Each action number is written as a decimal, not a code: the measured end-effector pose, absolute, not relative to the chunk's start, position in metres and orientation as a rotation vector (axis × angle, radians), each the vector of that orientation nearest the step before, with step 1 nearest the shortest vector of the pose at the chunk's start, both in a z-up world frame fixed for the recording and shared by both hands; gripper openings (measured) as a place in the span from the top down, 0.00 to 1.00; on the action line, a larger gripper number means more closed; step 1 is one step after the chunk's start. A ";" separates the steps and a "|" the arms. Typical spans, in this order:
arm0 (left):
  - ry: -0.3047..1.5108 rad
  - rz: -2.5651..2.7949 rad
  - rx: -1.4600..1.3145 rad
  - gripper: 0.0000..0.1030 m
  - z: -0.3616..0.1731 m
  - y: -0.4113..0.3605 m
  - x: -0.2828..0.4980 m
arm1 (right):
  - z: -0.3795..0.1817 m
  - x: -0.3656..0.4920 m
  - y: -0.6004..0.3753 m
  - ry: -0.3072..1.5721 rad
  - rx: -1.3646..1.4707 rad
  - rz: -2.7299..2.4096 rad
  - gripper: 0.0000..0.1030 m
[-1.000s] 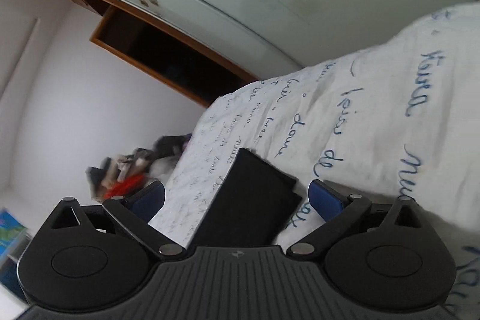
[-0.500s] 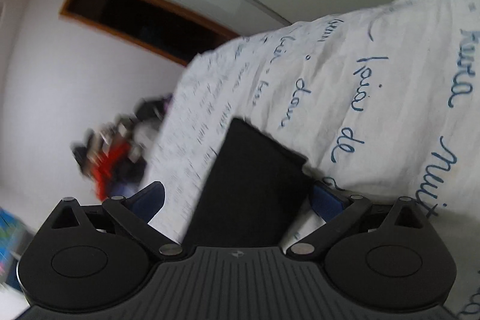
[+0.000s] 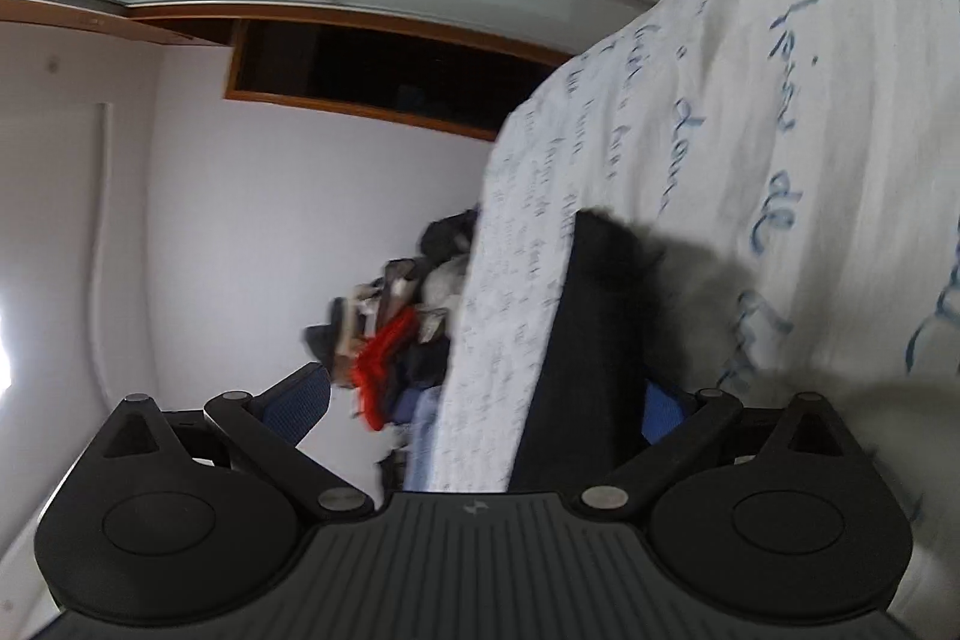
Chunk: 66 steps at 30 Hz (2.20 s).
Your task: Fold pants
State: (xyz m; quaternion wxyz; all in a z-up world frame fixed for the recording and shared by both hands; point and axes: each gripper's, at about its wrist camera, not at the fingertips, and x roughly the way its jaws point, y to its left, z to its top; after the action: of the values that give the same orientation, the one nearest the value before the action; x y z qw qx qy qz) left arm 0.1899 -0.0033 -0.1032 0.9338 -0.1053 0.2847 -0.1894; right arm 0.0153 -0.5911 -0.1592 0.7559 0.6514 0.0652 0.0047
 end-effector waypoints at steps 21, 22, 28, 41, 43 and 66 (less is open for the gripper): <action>0.597 -0.369 -0.181 0.01 -0.103 -0.008 0.192 | -0.176 0.025 -0.588 0.143 1.243 -0.226 0.85; 0.599 -0.366 -0.173 0.01 -0.103 -0.009 0.192 | -0.176 0.024 -0.588 0.153 1.227 -0.227 0.85; 0.568 -0.288 -0.074 0.03 -0.091 -0.024 0.183 | -0.174 0.024 -0.581 0.155 1.174 -0.281 0.95; 0.637 -0.760 0.004 0.01 0.020 -0.229 0.193 | -0.165 0.031 -0.577 0.207 1.067 -0.301 0.96; 0.687 -0.791 0.074 0.01 0.018 -0.279 0.198 | -0.165 0.031 -0.576 0.209 1.066 -0.300 0.96; 0.906 -0.766 0.648 0.05 -0.044 -0.480 0.175 | -0.152 0.027 -0.563 0.192 0.942 -0.267 0.95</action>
State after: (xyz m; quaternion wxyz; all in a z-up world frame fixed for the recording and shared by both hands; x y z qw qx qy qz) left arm 0.1749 -0.4799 -0.0438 0.7800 0.3000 0.4193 -0.3546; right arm 0.0266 -0.5631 -0.1521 0.8780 0.4519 0.0920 -0.1279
